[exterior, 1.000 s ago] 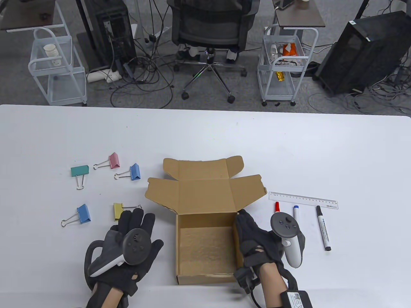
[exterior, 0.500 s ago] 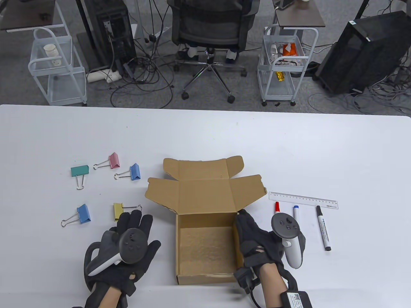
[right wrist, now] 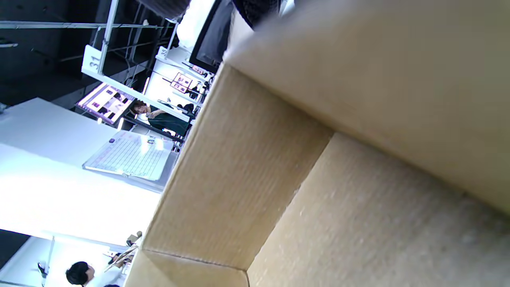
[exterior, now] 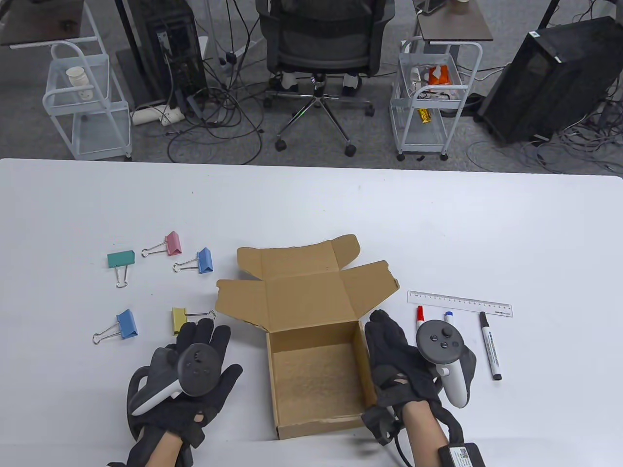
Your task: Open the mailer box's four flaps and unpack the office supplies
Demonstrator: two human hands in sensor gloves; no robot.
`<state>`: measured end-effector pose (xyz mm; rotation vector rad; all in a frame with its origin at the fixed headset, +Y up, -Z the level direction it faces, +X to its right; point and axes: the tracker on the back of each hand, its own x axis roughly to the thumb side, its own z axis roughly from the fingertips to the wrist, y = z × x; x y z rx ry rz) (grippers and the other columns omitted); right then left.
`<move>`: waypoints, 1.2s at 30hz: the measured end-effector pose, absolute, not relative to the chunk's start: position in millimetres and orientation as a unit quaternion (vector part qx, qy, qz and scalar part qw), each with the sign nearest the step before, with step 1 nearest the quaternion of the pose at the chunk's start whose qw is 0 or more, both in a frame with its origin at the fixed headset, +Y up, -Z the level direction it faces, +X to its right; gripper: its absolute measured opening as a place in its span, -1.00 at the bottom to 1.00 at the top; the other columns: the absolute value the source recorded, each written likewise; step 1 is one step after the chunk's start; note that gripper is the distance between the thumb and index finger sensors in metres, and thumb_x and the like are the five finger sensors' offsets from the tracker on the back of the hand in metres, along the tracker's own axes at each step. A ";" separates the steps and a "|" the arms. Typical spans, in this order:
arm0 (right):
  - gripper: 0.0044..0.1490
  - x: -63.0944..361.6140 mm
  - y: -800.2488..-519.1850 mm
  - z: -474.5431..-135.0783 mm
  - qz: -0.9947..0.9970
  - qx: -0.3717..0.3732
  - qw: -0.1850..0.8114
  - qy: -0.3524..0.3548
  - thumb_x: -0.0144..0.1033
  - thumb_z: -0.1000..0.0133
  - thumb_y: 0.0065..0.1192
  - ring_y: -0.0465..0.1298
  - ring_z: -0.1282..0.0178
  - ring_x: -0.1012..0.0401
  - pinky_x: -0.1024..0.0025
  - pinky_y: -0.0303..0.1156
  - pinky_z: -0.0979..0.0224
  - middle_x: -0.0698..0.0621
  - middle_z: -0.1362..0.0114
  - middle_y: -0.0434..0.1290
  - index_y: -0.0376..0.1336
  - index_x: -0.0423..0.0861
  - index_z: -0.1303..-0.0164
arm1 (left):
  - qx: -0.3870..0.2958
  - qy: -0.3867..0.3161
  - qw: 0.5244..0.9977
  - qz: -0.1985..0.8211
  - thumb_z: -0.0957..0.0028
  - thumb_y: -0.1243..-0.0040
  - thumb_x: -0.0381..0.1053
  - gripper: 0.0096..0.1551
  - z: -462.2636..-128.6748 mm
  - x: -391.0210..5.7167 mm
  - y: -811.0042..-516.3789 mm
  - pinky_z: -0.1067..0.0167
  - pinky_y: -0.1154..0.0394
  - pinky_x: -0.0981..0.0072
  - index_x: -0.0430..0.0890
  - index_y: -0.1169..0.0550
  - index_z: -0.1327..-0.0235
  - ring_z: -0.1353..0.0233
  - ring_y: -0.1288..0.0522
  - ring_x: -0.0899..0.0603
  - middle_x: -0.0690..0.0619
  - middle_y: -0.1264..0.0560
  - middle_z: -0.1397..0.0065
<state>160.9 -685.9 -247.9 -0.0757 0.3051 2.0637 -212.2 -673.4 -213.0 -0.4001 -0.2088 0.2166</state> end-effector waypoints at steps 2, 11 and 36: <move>-0.12 166.0 -679.6 -244.6 0.863 -0.028 0.490 0.118 -0.01 -0.38 -0.30 -0.04 -0.63 -0.56 -0.52 0.01 -0.53 -0.52 -0.80 -0.12 -0.15 -0.31 -0.77 | -0.199 -0.104 0.968 0.109 -0.28 0.30 0.30 -0.07 -213.1 -212.2 -673.6 -0.51 0.15 -0.50 -0.09 0.23 -0.73 -0.75 0.35 -0.47 -0.24 0.36 -0.80; -0.13 198.5 -652.6 -219.7 0.902 0.003 0.426 0.067 -0.02 -0.38 -0.28 -0.08 -0.65 -0.54 -0.54 -0.01 -0.53 -0.50 -0.81 -0.14 -0.14 -0.30 -0.77 | -0.203 -0.106 0.967 0.108 -0.28 0.30 0.30 -0.07 -213.6 -211.8 -674.1 -0.51 0.16 -0.50 -0.09 0.23 -0.73 -0.74 0.36 -0.47 -0.24 0.36 -0.79; -0.15 189.0 -676.2 -174.8 0.988 0.056 0.145 -0.021 0.03 -0.36 -0.26 -0.31 -0.73 -0.37 -0.53 -0.19 -0.56 -0.27 -0.87 -0.27 -0.20 -0.11 -0.79 | -0.216 -0.099 0.967 0.091 -0.25 0.30 0.34 -0.05 -212.8 -210.6 -676.4 -0.49 0.21 -0.50 -0.05 0.24 -0.72 -0.73 0.40 -0.45 -0.22 0.39 -0.79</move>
